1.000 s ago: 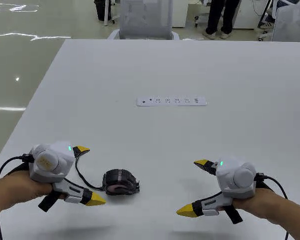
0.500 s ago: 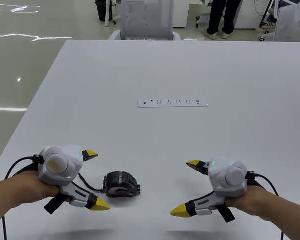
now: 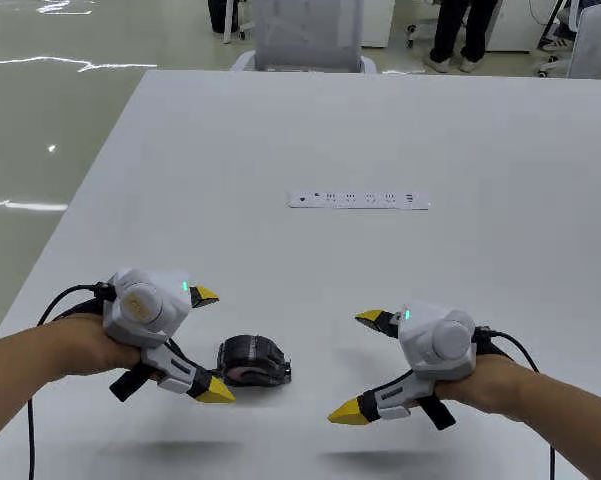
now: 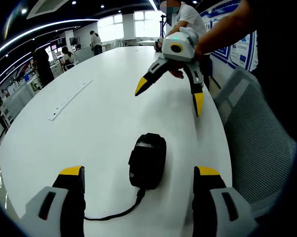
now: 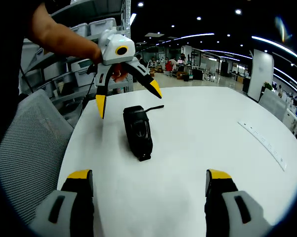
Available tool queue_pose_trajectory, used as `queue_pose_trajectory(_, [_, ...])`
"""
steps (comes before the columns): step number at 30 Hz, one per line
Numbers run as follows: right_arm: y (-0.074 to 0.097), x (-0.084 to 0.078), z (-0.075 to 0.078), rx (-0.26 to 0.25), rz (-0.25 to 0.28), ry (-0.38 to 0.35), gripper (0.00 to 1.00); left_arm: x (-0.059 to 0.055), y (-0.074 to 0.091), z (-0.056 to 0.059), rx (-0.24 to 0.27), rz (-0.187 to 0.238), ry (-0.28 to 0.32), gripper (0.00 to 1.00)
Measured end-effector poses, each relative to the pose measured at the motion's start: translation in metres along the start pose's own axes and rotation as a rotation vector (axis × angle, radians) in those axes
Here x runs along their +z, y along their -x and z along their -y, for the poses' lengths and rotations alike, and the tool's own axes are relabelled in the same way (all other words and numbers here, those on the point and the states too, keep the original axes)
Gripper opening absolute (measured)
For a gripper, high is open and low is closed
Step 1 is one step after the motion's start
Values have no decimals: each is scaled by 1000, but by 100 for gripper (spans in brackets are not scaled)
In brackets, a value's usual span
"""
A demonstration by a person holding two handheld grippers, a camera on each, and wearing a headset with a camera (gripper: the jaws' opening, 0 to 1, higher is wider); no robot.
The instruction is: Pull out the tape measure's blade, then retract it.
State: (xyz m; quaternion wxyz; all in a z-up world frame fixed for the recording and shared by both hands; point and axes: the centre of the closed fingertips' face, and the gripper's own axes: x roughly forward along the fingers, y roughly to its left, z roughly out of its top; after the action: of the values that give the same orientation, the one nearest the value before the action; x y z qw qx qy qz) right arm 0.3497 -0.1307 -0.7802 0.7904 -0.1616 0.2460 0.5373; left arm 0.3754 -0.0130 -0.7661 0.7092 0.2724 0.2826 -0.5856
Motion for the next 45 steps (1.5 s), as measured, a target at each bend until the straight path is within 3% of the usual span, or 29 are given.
queue_pose_trajectory(12, [-27, 19, -3, 59, -33, 70, 93, -1, -12, 1, -11, -19, -4, 81])
queue_pose_trajectory(22, [-43, 24, -7, 103, -53, 108, 88, 1, -22, 5, -40, -32, -3, 74])
queue_pose_trajectory(25, [-47, 24, -6, 106, -57, 109, 86, -2, -26, 6, -46, -53, 8, 67])
queue_pose_trajectory(34, [-52, 24, -3, 117, -67, 105, 79, 0, -32, 11, -74, -73, 5, 64])
queue_pose_trajectory(45, [-60, 10, -8, 154, -121, 92, 67, 1, -39, 12, -83, -106, -18, 53])
